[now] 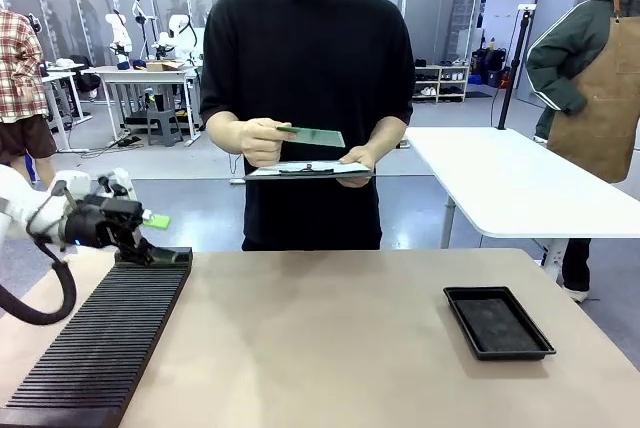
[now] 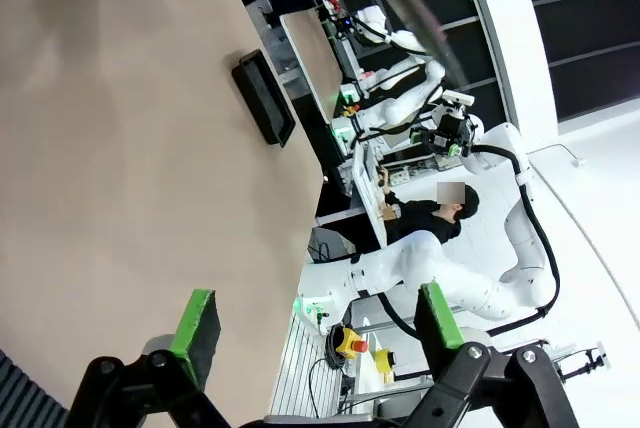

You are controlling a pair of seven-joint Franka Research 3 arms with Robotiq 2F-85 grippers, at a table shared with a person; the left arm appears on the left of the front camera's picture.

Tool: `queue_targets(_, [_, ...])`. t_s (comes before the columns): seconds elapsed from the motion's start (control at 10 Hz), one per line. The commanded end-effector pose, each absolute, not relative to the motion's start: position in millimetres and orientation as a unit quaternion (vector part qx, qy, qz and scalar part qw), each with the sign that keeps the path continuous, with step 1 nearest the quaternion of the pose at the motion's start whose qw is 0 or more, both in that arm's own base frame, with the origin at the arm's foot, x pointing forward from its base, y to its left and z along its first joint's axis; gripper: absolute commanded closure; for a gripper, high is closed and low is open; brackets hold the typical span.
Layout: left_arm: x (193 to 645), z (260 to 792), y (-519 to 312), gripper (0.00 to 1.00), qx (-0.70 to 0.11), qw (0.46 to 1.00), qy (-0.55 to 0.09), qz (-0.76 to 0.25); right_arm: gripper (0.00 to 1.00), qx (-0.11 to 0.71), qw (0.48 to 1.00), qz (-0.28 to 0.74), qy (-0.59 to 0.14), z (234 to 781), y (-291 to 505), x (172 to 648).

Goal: Inspect the PCB.
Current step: Pick up the Blank PCB that the human is holding.

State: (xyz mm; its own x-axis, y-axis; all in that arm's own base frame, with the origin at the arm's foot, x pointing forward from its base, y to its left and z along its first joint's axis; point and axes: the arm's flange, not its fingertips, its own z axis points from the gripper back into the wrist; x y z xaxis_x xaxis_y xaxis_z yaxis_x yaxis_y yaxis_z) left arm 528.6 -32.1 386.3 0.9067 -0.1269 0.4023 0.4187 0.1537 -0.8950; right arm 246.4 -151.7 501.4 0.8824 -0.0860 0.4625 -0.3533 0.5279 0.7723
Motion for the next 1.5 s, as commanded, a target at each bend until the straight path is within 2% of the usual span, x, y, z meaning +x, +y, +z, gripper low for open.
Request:
queue_targets(0.0, [495.6,462.5,-11.8,0.0,-0.569,0.799,-0.113,-0.161,0.0,0.483,0.839,0.087,-0.236,502.3,-151.9,247.1])
queue_targets(0.2, [451.0,509.3,15.0,0.0,-0.496,0.849,-0.1,-0.155,0.0,0.483,0.839,0.087,-0.236,502.3,-151.9,247.1])
queue_targets(0.6, [344.9,584.9,75.8,0.0,-0.376,0.904,-0.159,-0.126,0.0,0.483,0.839,0.087,-0.236,502.3,-151.9,247.1])
queue_targets(0.7, [319.7,600.5,88.5,0.0,-0.368,0.907,-0.174,-0.11,0.0,0.483,0.839,0.087,-0.236,502.3,-151.9,247.1])
queue_targets(1.0, [272.2,612.2,108.5,0.0,-0.342,0.912,-0.208,-0.087,0.0,0.483,0.839,0.087,-0.236,502.3,-151.9,247.1])
queue_targets(1.4, [251.6,601.6,124.1,0.0,-0.356,0.905,-0.224,-0.064,0.0,0.483,0.839,0.087,-0.236,502.3,-151.9,247.1])
